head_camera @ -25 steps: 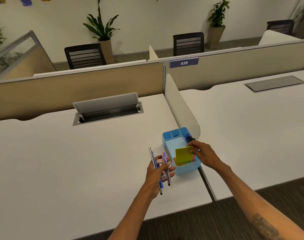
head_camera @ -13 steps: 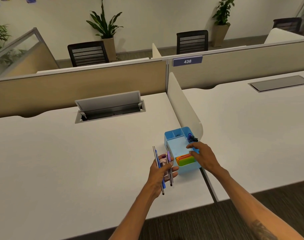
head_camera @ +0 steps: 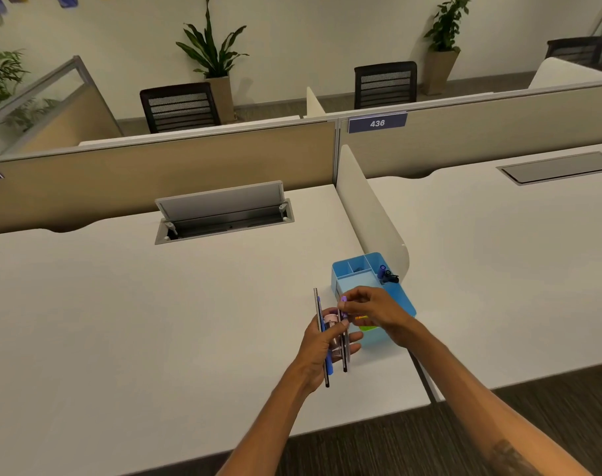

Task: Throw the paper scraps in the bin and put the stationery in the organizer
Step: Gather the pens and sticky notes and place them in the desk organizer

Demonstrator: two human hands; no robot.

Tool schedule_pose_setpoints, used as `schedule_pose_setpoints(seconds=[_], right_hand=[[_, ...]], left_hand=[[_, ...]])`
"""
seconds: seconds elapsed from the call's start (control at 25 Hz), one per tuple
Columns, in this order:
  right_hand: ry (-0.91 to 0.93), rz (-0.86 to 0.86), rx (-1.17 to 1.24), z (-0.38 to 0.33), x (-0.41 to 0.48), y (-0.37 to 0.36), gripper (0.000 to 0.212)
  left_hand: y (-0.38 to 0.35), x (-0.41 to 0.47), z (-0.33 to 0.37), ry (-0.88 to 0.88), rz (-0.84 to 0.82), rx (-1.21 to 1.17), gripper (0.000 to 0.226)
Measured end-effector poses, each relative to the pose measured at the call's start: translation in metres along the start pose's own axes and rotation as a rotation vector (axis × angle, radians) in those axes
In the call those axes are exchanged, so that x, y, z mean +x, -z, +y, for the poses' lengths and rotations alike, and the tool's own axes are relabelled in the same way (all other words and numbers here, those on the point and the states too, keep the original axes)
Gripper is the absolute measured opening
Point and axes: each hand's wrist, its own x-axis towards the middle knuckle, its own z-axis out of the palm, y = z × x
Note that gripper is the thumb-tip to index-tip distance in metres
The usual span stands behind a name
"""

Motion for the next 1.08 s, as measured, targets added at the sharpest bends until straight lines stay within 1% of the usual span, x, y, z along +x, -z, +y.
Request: schedule_pose_setpoints(seconds=[0.08,0.2,0.24,0.32,0.4,0.48,0.68,0.84,1.0,1.08], right_hand=[[-0.030,0.053,0.074,-0.001,-0.001,-0.001,0.016],[-0.041,0.232,0.153,-0.006,-0.002,-0.003,0.013],[-0.027,0.287,0.161,-0.008,-0.002,-0.004,0.014],[0.006,0.343,0.146,-0.012,-0.003,-0.006,0.020],[0.021,0.348,0.101,-0.016,-0.004,-0.011,0.024],[0.017,0.314,0.049,-0.019,-0.006,-0.015,0.025],[-0.038,0.206,-0.073,-0.018,-0.007,-0.021,0.032],[-0.048,0.254,-0.177,-0.020,-0.004,-0.025,0.030],[-0.058,0.255,-0.299,-0.019,-0.004,-0.027,0.024],[-0.059,0.259,-0.336,-0.020,-0.004,-0.028,0.024]], left_hand=[[0.003,-0.001,-0.001,0.011,0.001,-0.038,0.037],[0.009,0.000,-0.003,0.034,0.043,-0.109,0.039],[0.010,0.000,-0.003,0.048,0.058,-0.122,0.039],[0.012,0.001,-0.003,0.085,0.084,-0.117,0.037],[0.013,0.000,-0.003,0.120,0.082,-0.067,0.036],[0.013,-0.002,-0.002,0.137,0.041,-0.032,0.038],[0.011,-0.005,0.001,0.139,-0.029,-0.074,0.031],[0.013,-0.004,0.003,0.134,-0.006,-0.125,0.028],[0.013,-0.004,0.005,0.150,0.003,-0.225,0.033],[0.011,-0.005,0.007,0.155,-0.015,-0.261,0.034]])
